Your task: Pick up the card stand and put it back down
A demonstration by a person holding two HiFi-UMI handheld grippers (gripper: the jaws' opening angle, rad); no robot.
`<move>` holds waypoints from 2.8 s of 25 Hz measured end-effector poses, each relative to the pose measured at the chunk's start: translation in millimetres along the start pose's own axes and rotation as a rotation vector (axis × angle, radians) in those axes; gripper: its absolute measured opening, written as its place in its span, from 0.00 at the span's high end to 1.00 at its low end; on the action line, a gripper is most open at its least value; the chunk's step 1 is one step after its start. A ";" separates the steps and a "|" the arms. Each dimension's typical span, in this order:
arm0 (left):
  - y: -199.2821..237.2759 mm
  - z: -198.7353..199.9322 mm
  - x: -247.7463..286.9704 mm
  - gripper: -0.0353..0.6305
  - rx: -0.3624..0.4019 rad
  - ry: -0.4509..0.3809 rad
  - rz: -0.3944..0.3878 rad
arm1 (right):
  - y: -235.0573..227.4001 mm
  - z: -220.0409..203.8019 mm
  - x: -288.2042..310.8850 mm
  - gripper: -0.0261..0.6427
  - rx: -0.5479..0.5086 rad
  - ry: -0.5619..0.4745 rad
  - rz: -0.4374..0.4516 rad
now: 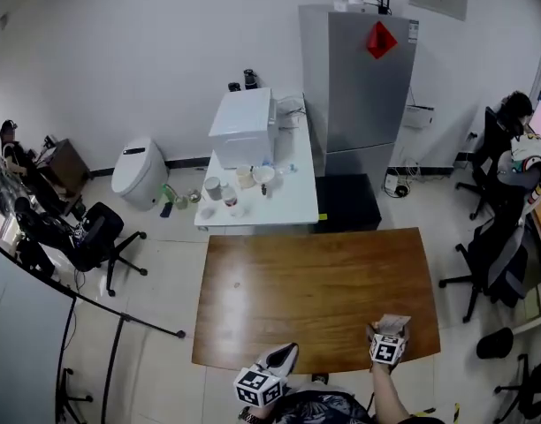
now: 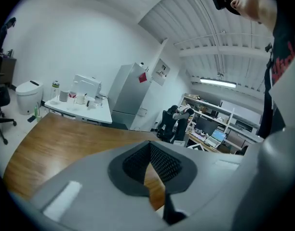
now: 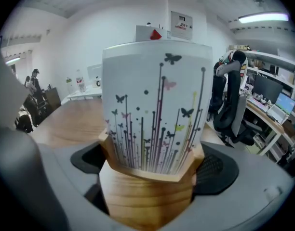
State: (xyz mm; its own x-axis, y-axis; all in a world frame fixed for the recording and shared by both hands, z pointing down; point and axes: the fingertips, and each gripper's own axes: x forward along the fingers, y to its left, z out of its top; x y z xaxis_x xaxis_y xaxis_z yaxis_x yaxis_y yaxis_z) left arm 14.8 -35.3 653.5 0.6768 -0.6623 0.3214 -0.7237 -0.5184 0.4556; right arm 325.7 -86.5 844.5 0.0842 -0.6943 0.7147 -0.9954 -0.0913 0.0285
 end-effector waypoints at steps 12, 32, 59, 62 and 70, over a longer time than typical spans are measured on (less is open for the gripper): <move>58.9 57.3 -38.7 0.96 0.072 -0.053 0.057 | 57.2 150.2 -146.8 0.14 -0.046 -0.276 0.043; 59.3 97.1 -55.3 0.96 0.132 -0.149 0.013 | 86.6 190.3 -194.5 0.14 -0.026 -0.341 0.066; 76.6 57.8 -66.2 0.96 0.073 -0.095 0.209 | 298.2 177.3 -125.9 0.15 -0.304 -0.346 0.631; 106.3 37.0 -109.6 0.96 -0.024 -0.108 0.378 | 370.9 154.4 -87.5 0.15 -0.425 -0.319 0.760; 104.1 -17.8 -219.2 0.96 -0.187 -0.122 0.699 | 485.3 56.7 35.3 0.15 -0.596 -0.130 0.827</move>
State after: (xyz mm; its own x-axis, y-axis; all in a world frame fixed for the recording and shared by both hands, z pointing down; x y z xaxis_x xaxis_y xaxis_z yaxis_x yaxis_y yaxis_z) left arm -206.4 65.6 645.2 0.0378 -0.8657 0.4991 -0.9385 0.1407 0.3152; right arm -151.8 -195.8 843.9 -0.6693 -0.4541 0.5881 -0.6017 0.7956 -0.0705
